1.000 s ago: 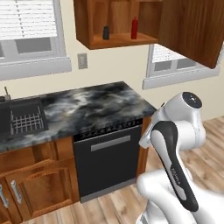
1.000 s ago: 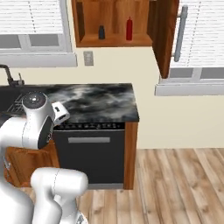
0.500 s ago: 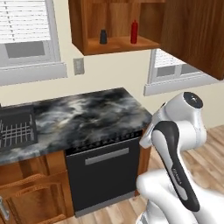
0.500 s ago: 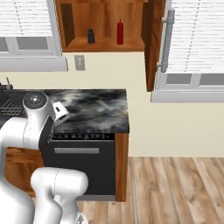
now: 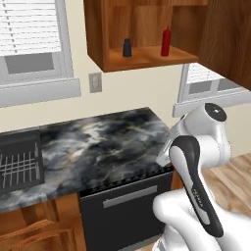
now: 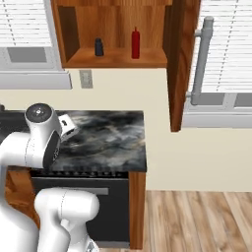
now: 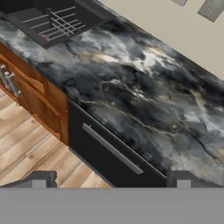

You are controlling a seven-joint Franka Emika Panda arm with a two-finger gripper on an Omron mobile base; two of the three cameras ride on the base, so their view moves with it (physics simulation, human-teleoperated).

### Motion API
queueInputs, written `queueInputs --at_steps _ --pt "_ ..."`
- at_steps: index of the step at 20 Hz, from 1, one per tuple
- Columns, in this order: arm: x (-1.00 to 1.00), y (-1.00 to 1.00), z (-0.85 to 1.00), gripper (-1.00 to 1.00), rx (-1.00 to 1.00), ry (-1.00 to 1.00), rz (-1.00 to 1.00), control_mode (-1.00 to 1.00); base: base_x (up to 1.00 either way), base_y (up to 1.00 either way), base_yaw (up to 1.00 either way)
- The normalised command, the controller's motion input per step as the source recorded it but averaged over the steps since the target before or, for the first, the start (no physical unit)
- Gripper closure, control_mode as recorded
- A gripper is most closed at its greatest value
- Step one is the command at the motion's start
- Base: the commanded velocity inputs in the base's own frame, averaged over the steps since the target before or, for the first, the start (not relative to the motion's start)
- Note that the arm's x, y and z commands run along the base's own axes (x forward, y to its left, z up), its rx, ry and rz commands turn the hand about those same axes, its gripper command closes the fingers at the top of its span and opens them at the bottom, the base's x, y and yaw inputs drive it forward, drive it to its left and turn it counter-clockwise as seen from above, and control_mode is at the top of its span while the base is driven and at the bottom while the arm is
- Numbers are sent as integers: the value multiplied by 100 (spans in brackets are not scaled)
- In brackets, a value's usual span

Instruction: Collect the paprika, ketchup, and shaker from the cabinet and place them next to the stove.

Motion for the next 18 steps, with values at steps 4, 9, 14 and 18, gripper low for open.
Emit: queueInputs --at_steps 4,9,14,18 --pt "0 0 0 -100 0 0 0 100 61 -18 2" --pt "0 0 0 -100 0 0 0 100 61 -7 0" --pt "0 0 0 -100 0 0 0 100 30 2 1" --pt "0 -3 3 -100 0 -5 -3 -100 0 0 0"
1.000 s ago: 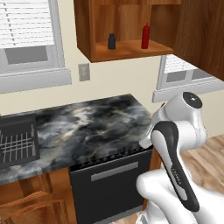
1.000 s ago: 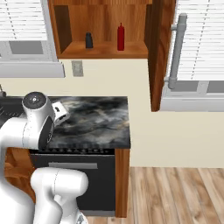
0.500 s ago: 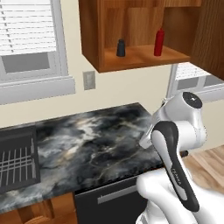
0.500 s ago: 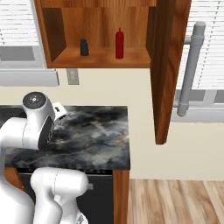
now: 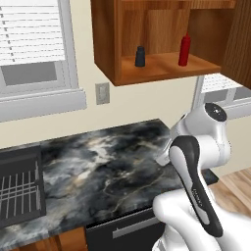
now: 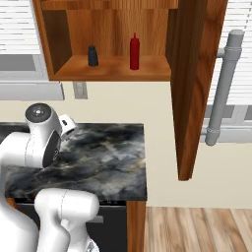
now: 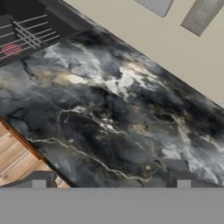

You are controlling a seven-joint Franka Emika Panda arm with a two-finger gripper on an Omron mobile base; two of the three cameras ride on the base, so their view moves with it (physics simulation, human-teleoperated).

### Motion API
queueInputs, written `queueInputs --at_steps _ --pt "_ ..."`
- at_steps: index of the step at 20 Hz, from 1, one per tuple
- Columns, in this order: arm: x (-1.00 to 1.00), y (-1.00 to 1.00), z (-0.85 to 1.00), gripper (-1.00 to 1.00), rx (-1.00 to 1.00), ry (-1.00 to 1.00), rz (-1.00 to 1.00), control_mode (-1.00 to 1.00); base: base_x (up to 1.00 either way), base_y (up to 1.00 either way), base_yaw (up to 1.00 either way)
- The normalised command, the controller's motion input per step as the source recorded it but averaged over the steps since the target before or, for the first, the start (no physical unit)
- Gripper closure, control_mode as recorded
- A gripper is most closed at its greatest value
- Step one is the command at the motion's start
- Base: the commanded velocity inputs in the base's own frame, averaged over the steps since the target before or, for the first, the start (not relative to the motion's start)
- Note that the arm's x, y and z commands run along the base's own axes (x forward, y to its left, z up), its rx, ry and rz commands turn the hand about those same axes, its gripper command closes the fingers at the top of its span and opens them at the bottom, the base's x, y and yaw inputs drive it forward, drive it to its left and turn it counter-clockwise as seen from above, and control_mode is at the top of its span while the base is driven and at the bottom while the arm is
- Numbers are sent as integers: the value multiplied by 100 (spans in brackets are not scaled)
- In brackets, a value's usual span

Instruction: Collect the paprika, ketchup, and shaker from the cabinet and place them next to the stove.

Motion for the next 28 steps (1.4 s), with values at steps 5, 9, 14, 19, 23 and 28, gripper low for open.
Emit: queueInputs --at_steps 5,9,14,19,23,28 --pt "0 -10 38 -100 0 -17 -34 -100 0 0 0" --pt "0 -11 58 -100 0 -22 -45 -100 0 0 0" --pt "2 -28 38 -100 0 -20 -44 -100 0 0 0" --pt "0 -51 55 -100 0 -27 -27 -100 0 0 0" --pt "0 -57 74 -100 3 -30 -13 -100 0 0 0" --pt "1 -40 81 -100 4 -29 -5 -100 0 0 0"
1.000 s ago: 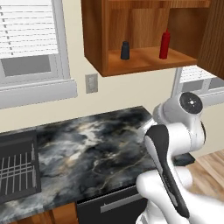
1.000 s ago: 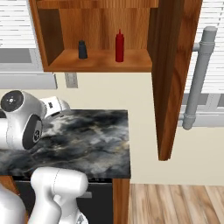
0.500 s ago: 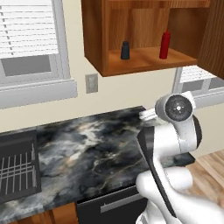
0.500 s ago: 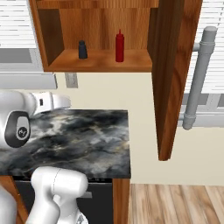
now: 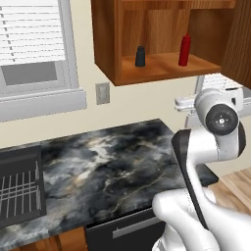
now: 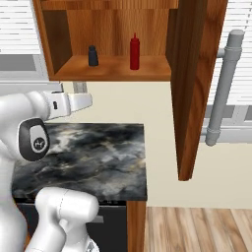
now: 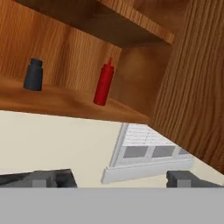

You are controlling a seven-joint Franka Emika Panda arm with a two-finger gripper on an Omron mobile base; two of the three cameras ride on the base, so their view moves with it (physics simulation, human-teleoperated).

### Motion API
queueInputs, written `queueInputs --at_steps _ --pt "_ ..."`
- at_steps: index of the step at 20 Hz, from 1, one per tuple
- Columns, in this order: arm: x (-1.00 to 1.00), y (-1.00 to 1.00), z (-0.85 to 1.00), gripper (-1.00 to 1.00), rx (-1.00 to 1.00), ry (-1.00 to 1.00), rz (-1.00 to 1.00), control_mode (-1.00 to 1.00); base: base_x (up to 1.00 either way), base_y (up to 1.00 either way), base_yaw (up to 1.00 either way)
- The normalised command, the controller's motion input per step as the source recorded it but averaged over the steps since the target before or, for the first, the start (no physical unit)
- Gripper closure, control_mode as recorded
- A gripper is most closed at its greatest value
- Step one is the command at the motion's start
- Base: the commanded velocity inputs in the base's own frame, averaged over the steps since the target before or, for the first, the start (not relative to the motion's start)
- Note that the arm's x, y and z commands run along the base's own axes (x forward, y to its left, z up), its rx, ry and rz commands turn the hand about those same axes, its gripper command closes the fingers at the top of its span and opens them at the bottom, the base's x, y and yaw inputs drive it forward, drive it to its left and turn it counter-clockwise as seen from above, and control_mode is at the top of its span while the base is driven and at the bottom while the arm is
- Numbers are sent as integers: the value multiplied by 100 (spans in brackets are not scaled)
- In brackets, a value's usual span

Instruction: Collect the paprika, ketchup, and shaker from the cabinet and place them next to the stove.

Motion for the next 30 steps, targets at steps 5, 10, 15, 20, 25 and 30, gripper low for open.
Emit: queueInputs --at_steps 5,10,15,20,25,30 --pt "0 -20 64 -100 7 -14 -1 -100 0 0 0" --pt "0 -8 37 -100 6 -1 0 -100 0 0 0" --pt "-2 0 4 -100 2 0 -2 -100 0 0 0" --pt "5 -2 0 -100 1 0 -1 -100 0 0 0" --pt "33 -6 6 -100 4 0 0 -100 0 0 0" --pt "38 0 16 -100 4 0 0 -100 0 0 0"
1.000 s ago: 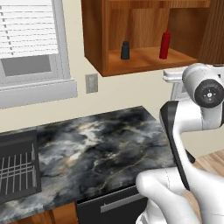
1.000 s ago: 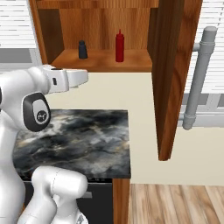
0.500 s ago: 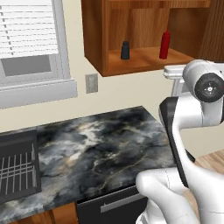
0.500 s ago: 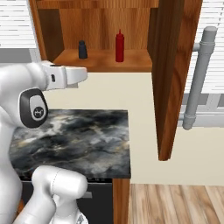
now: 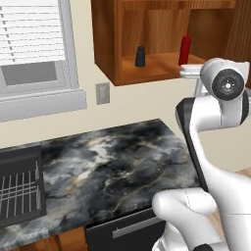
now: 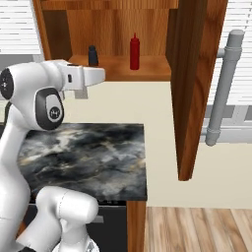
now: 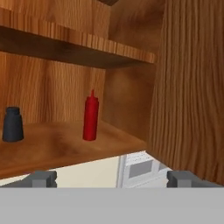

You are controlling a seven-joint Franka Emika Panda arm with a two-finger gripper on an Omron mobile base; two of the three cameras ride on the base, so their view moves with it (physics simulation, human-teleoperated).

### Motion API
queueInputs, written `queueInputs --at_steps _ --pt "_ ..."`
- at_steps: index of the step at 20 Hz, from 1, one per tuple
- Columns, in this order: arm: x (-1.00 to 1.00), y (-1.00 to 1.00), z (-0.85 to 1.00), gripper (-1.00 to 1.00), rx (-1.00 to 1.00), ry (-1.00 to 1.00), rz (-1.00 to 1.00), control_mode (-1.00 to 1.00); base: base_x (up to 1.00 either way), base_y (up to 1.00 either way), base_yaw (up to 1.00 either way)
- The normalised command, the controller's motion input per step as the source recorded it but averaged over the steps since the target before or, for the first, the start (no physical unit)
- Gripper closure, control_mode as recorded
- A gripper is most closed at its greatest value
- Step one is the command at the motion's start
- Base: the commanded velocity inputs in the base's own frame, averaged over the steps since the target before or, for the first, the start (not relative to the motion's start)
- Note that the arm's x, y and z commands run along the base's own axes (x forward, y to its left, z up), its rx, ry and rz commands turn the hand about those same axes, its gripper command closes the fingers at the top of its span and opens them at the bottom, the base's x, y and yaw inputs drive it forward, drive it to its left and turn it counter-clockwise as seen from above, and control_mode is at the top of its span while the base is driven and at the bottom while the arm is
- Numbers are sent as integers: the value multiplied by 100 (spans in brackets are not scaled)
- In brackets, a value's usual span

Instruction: Collect the paprika, ketchup, and shaker from the cabinet and place them next to the stove.

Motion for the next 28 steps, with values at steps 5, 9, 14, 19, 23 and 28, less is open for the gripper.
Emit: queueInputs --at_steps 5,9,14,19,23,28 --pt "37 0 20 -100 4 0 0 -100 0 0 0" --pt "29 0 13 -100 5 0 0 -100 0 0 0" --pt "41 -1 1 -100 4 4 -1 -100 0 0 0" --pt "67 0 1 -100 0 8 0 -100 0 0 0" --pt "62 0 2 -100 0 3 0 -100 0 0 0" --pt "28 -5 1 -100 1 0 1 -100 0 0 0"
